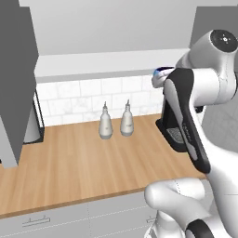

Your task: Gather all objects into one cabinet and sort the glasses and bowls to opposite sides.

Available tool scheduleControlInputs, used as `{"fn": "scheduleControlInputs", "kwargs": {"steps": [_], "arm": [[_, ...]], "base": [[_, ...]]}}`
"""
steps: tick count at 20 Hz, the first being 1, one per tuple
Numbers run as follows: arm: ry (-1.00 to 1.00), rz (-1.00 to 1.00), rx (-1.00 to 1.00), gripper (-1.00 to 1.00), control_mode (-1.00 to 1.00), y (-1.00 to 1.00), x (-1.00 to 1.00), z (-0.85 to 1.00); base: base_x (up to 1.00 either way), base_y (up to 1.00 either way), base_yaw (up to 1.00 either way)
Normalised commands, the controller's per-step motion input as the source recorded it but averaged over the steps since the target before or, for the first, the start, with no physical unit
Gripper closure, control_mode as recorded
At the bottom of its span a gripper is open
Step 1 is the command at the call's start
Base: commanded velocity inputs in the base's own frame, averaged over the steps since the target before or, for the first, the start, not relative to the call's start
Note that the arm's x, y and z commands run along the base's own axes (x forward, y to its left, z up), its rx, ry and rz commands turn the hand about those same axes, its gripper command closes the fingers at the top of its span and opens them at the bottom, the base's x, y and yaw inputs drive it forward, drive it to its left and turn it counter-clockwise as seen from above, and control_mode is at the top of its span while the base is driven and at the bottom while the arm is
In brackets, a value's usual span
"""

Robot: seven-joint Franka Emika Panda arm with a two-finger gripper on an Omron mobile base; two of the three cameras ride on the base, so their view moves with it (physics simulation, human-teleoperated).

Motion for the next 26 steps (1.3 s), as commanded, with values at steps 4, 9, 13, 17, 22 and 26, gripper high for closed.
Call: {"fn": "scheduleControlInputs", "kwargs": {"steps": [4,9,13,17,22,26], "arm": [[0.04,0.0,0.05,1.0,-1.0,0.0,-0.27,-0.24],[0.08,-0.01,0.05,1.0,-1.0,0.0,-0.25,-0.26],[0.0,-0.02,0.03,1.0,-1.0,-0.01,-0.05,-0.29],[0.0,0.0,0.0,1.0,-1.0,0.0,-0.04,-0.42],[0.0,0.0,0.0,1.0,-1.0,0.0,-0.06,-0.32],[0.0,0.0,0.0,1.0,-1.0,0.0,-0.14,-0.1]], "base": [[0.0,0.0,0.0],[0.0,0.0,0.0],[0.0,0.0,0.0],[0.0,0.0,0.0],[0.0,0.0,0.0],[0.0,0.0,0.0]]}}
